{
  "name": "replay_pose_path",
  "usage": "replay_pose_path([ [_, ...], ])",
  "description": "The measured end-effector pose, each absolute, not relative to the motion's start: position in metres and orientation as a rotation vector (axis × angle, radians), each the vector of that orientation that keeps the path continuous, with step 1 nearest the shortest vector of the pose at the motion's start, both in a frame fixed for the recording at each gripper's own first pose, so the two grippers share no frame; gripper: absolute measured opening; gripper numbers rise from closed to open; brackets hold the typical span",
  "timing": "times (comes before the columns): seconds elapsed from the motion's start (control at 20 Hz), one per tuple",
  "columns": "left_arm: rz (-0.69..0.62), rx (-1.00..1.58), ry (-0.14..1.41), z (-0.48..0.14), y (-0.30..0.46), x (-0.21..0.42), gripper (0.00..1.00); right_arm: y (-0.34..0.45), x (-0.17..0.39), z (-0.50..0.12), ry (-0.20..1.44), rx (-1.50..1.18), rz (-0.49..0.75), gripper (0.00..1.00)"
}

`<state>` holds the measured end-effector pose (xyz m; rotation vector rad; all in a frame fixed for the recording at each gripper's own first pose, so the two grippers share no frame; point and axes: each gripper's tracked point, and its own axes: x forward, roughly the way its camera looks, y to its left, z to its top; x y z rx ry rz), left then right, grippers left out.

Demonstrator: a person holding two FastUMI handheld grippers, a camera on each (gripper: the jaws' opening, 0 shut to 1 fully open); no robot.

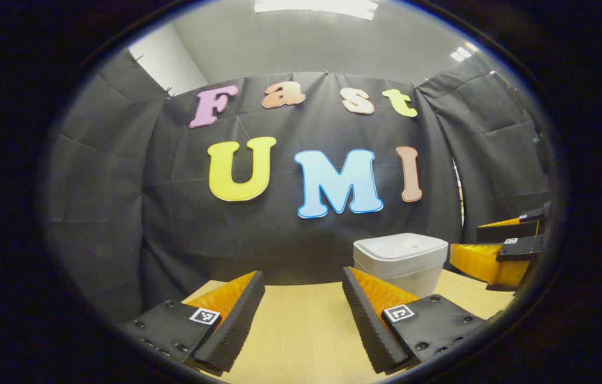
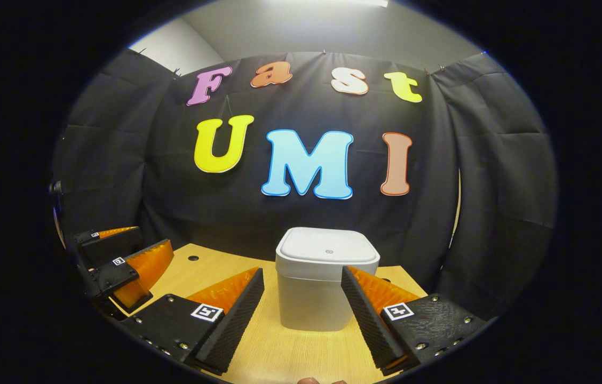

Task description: Press the lid of the desktop garbage bin to open it, pick up the crumpled paper on the desktop and throw it into the bin, then pick up the pop can on the desktop and drop it into the bin, and finally close the garbage bin lid.

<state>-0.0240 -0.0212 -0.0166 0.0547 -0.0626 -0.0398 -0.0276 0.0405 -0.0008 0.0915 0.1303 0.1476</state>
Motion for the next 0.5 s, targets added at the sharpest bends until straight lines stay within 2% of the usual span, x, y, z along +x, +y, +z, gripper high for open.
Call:
replay_pose_path([
  [0.1,-0.039,0.064,-0.060,-0.018,-0.019,-0.025,0.97,0.043,-0.029,-0.005,0.139,0.095,0.153,0.94],
  [0.15,-0.035,0.062,-0.059,-0.019,-0.017,-0.024,0.94,0.044,-0.029,-0.008,0.146,0.094,0.156,0.94],
  [0.2,-0.032,0.055,-0.060,-0.021,-0.015,-0.025,0.97,0.045,-0.029,-0.010,0.150,0.091,0.157,0.94],
  [0.5,-0.034,0.018,-0.040,-0.030,-0.009,-0.021,0.97,0.042,-0.031,-0.019,0.168,0.111,0.137,0.94],
])
